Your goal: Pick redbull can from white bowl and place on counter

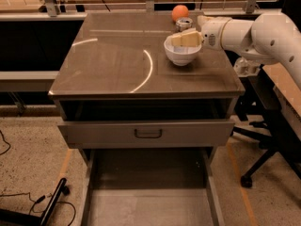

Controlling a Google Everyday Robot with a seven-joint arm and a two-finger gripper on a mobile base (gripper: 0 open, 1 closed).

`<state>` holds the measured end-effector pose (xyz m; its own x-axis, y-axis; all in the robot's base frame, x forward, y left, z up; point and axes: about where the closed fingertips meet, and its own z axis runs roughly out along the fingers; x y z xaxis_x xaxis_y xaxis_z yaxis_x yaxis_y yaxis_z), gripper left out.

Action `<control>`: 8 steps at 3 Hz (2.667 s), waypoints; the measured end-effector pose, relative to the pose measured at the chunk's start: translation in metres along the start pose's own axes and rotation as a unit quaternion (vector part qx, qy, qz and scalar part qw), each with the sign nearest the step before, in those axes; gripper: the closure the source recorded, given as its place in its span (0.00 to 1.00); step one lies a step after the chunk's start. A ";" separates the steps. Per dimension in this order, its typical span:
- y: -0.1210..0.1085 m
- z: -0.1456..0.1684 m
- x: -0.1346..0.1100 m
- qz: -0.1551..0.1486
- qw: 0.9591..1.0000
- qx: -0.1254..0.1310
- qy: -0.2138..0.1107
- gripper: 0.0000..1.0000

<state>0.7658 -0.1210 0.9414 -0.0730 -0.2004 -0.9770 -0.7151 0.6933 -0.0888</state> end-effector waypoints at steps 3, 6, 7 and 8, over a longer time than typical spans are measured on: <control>0.006 0.009 0.000 -0.001 1.000 -0.007 -0.003 0.85; 0.009 0.009 -0.035 -0.028 0.999 -0.017 0.008 1.00; 0.017 0.009 -0.083 -0.065 0.997 -0.023 0.021 1.00; 0.033 0.016 -0.113 -0.079 0.996 -0.020 0.028 1.00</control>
Offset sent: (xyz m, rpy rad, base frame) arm 0.0010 0.0040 -0.0008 0.0029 -0.0050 0.0061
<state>0.7619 -0.0645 1.0463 0.0056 -0.3435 -0.9391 -0.7477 0.6222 -0.2321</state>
